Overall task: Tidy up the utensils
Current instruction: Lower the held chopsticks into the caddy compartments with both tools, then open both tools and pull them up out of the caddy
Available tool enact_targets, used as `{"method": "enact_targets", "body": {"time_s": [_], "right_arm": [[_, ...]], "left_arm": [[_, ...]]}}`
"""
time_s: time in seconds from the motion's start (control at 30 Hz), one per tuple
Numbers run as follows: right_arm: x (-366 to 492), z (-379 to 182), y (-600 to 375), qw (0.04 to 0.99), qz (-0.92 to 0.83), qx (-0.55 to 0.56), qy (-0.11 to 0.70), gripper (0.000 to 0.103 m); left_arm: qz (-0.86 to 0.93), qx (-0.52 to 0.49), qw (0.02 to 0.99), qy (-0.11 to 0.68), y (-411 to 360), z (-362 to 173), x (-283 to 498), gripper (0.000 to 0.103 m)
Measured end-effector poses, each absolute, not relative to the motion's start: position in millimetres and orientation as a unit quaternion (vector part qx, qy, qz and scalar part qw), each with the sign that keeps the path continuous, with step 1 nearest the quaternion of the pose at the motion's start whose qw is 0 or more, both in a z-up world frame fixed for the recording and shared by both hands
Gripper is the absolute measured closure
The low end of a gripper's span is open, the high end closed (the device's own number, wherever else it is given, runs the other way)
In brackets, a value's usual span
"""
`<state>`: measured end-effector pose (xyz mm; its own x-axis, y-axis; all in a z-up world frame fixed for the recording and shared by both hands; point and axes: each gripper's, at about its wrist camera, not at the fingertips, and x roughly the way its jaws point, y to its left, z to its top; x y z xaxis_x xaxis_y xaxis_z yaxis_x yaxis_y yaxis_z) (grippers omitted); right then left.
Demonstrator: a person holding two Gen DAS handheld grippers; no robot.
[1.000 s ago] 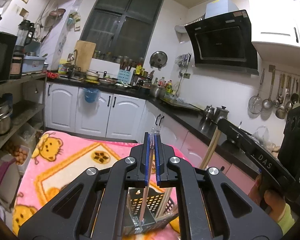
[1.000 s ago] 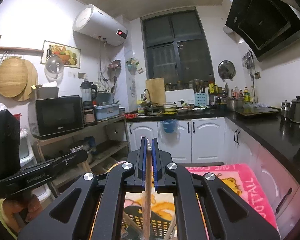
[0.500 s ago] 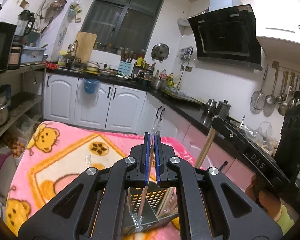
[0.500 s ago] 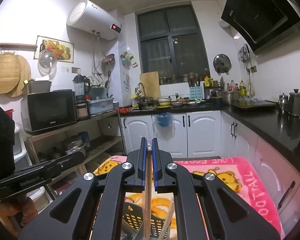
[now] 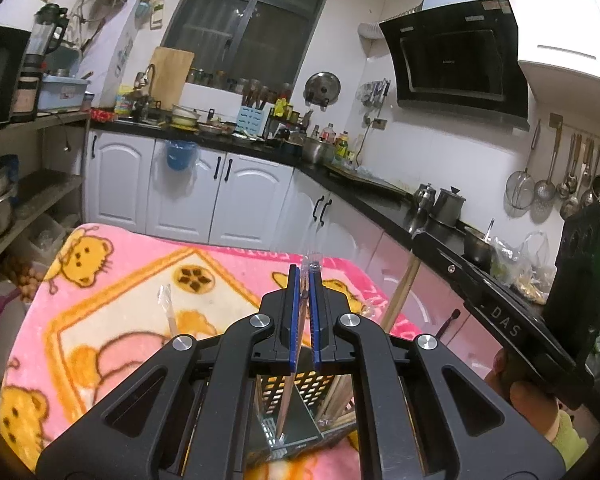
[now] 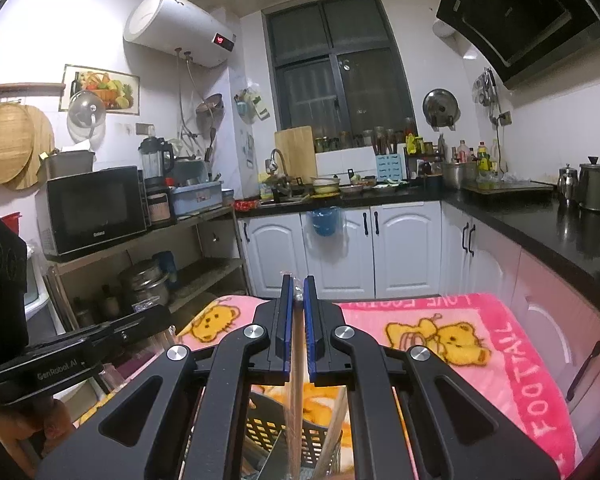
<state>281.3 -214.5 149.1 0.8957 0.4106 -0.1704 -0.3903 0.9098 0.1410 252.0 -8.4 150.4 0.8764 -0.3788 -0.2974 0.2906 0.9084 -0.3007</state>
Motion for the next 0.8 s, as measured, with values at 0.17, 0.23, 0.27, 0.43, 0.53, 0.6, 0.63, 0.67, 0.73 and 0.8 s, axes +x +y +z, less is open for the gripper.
{"method": "enact_targets", "body": {"time_s": [0.17,0.23,0.27,0.43,0.53,0.6,0.63,0.67,0.73,0.8], "right_arm": [[284.5,143.5,-213.0,0.971,0.207,0.052,0.107,0.097],[285.3,140.9,-211.8,0.970,0.209,0.052,0.111,0.097],[285.3,139.8,-211.6,0.970,0.210,0.052,0.113,0.097],[286.8,130.9,-206.9,0.968,0.214,0.047,0.127,0.097],[287.5,126.9,-206.4,0.966,0.216,0.046,0.136,0.097],[287.1,125.2,-206.2,0.965,0.217,0.046,0.139,0.097],[286.7,124.6,-206.6,0.965,0.216,0.047,0.140,0.097],[286.6,124.3,-206.8,0.965,0.216,0.047,0.142,0.097],[285.4,122.8,-208.1,0.964,0.217,0.047,0.146,0.097],[284.2,120.8,-209.6,0.963,0.217,0.049,0.152,0.094]], "left_arm": [[-0.175,-0.123,0.959,0.186,-11.0,142.5,254.8,0.101],[-0.176,-0.123,0.958,0.189,-11.9,139.4,255.6,0.101],[-0.175,-0.123,0.958,0.190,-12.6,138.8,255.5,0.101],[-0.174,-0.123,0.957,0.199,-13.7,130.9,257.3,0.101],[-0.173,-0.126,0.955,0.205,-12.5,126.6,257.6,0.101],[-0.172,-0.126,0.955,0.207,-11.7,125.1,257.0,0.101],[-0.171,-0.126,0.955,0.208,-11.1,124.0,256.5,0.101],[-0.171,-0.126,0.954,0.209,-10.6,123.4,256.5,0.101],[-0.170,-0.127,0.954,0.212,-9.3,122.5,255.9,0.101],[-0.168,-0.127,0.954,0.214,-7.8,120.7,254.8,0.095]]}}
